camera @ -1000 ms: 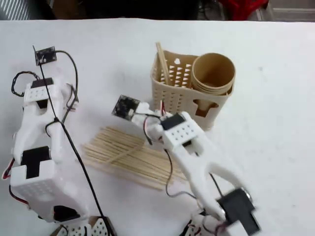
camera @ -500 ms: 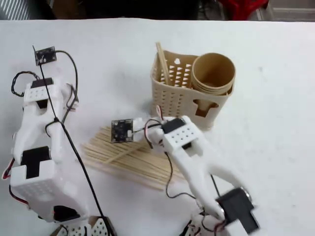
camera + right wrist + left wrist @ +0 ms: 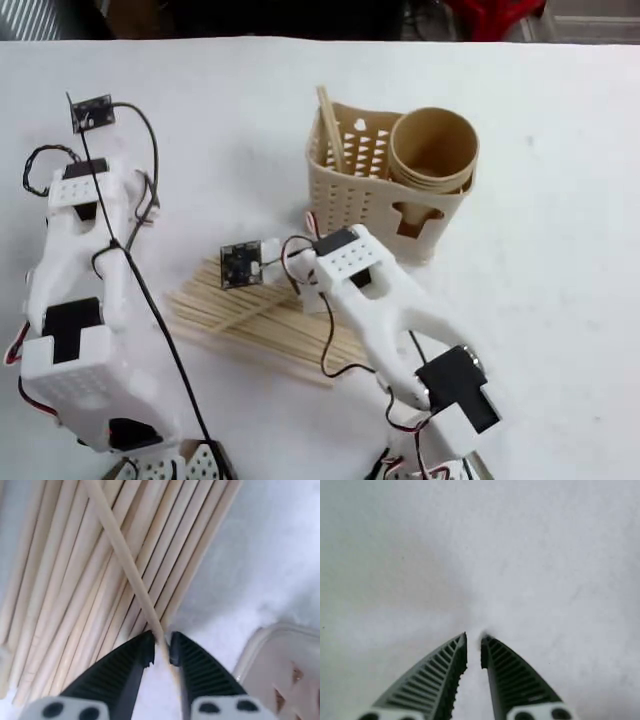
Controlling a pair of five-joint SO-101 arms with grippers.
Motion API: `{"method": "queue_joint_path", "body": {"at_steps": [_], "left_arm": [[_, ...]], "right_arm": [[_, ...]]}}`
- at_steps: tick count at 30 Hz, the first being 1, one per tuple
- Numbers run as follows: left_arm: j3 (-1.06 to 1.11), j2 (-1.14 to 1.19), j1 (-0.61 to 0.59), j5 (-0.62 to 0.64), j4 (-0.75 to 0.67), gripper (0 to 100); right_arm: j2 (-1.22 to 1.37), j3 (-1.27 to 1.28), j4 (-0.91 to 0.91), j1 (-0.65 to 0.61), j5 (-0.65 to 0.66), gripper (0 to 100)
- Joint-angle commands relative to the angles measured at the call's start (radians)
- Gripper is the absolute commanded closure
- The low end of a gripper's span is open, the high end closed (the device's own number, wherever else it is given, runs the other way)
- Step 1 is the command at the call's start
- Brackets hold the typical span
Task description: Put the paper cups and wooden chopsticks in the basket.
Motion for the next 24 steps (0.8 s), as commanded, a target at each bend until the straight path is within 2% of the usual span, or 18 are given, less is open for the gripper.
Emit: {"method": "queue_joint_path", "body": {"at_steps": [1, 3, 11, 19, 24], "left_arm": [[-0.008, -0.004, -0.005, 0.005, -0.017, 93], [-0.008, -0.004, -0.005, 0.005, -0.017, 93], [-0.006, -0.004, -0.005, 0.005, -0.017, 93], [-0.006, -0.004, -0.005, 0.005, -0.017, 93], [-0.006, -0.004, -0.005, 0.005, -0.017, 93]], "right_arm": [[-0.002, -0.028, -0.012, -0.008, 0.003, 98.1], [-0.002, -0.028, -0.010, -0.007, -0.015, 98.0], [-0.104, -0.032, 0.033, -0.005, -0.242, 98.2], [-0.489, -0.031, 0.145, -0.010, -0.503, 98.2], [-0.763, -0.069, 0.125, -0.010, -0.695, 98.2]]}}
